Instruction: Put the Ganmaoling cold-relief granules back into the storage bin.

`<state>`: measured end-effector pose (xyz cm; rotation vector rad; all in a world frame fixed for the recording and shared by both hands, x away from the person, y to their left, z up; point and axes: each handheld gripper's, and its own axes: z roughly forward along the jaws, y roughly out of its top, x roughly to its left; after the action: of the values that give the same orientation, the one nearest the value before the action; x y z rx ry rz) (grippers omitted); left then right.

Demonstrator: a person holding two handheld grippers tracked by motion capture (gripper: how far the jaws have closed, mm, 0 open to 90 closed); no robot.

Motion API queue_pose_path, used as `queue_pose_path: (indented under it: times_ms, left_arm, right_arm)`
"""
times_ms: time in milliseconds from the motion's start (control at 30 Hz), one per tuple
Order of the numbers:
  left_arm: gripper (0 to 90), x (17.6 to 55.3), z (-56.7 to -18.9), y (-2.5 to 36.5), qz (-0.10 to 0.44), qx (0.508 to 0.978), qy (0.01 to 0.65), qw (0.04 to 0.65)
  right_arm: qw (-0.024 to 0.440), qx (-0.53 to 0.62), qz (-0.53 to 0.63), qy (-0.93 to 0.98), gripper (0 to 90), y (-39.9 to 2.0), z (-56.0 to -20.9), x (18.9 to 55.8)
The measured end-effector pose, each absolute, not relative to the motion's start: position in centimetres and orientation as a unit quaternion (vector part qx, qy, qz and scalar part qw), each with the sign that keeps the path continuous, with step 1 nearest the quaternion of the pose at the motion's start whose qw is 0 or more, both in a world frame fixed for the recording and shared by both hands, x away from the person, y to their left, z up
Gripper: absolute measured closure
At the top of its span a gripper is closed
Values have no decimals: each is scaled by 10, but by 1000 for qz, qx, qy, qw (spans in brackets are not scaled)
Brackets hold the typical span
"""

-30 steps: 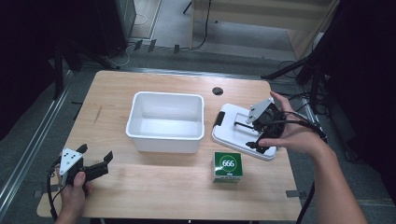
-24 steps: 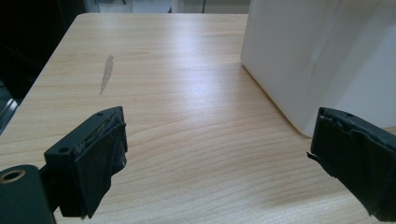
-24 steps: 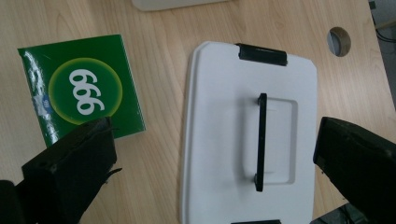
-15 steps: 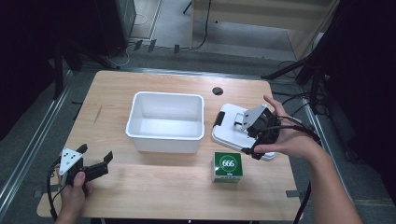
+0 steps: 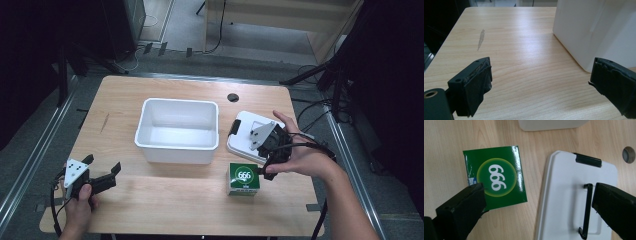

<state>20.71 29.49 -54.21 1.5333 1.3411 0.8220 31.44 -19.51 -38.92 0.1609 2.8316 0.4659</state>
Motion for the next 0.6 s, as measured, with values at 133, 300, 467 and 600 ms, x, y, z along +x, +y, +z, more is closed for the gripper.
queue_pose_path:
  times_ms: [133,300,467,600]
  left_arm:
    - [45,207,-542,295,332,621,544,456]
    - [45,208,-542,295,332,622,543,456]
    - [45,208,-542,294,331,621,544,456]
    - [45,207,-542,294,331,622,544,456]
  right_arm:
    - [125,46,162,978,0,-191,-395,312]
    - [115,35,164,979,0,-186,-403,308]
    - [108,31,160,981,0,-182,-408,303]
    - [100,28,161,981,0,-180,-413,302]
